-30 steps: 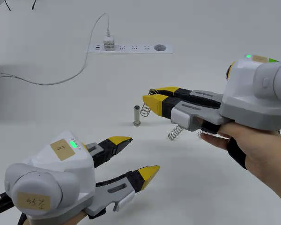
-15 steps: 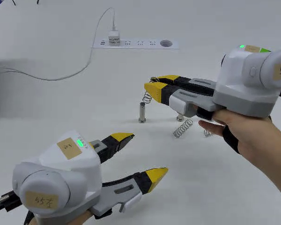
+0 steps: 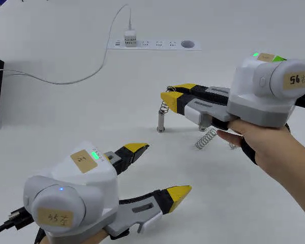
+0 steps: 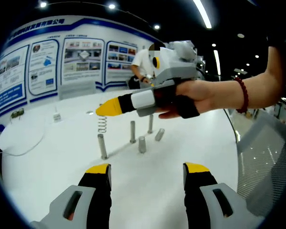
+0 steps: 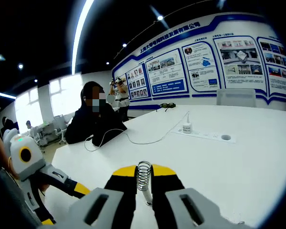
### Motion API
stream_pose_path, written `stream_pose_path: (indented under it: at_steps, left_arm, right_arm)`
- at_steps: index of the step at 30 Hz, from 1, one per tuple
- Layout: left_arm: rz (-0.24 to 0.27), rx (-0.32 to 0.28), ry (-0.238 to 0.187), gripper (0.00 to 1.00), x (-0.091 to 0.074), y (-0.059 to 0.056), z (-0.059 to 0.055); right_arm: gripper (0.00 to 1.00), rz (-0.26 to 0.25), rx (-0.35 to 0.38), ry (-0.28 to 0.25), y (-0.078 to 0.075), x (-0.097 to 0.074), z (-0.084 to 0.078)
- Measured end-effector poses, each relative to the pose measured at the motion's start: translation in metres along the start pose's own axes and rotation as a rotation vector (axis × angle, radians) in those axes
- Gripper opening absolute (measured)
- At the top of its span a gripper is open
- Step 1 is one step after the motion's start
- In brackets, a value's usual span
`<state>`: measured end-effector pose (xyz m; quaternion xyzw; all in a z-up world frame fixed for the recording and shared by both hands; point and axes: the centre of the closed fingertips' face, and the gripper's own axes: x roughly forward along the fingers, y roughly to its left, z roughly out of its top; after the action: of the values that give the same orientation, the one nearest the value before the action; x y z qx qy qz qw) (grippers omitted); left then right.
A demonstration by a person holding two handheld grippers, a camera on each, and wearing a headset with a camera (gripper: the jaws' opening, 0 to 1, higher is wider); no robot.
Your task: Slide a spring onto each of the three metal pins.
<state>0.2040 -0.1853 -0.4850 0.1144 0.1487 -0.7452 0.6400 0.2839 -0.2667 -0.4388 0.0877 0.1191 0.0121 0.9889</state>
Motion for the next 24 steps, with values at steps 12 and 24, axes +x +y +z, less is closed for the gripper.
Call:
stream_pose_path:
  at_steps: [12, 24]
  left_arm:
    - [0.003, -0.042, 0.002, 0.64, 0.0, 0.0, -0.003]
    - [0.025, -0.068, -0.002, 0.65, -0.002, 0.007, -0.002]
  right_arm:
    - [0.12, 0.003, -0.012, 0.024, -0.001, 0.006, -0.009]
    - [0.12, 0.009, -0.069, 0.059, 0.004, 0.01, -0.018]
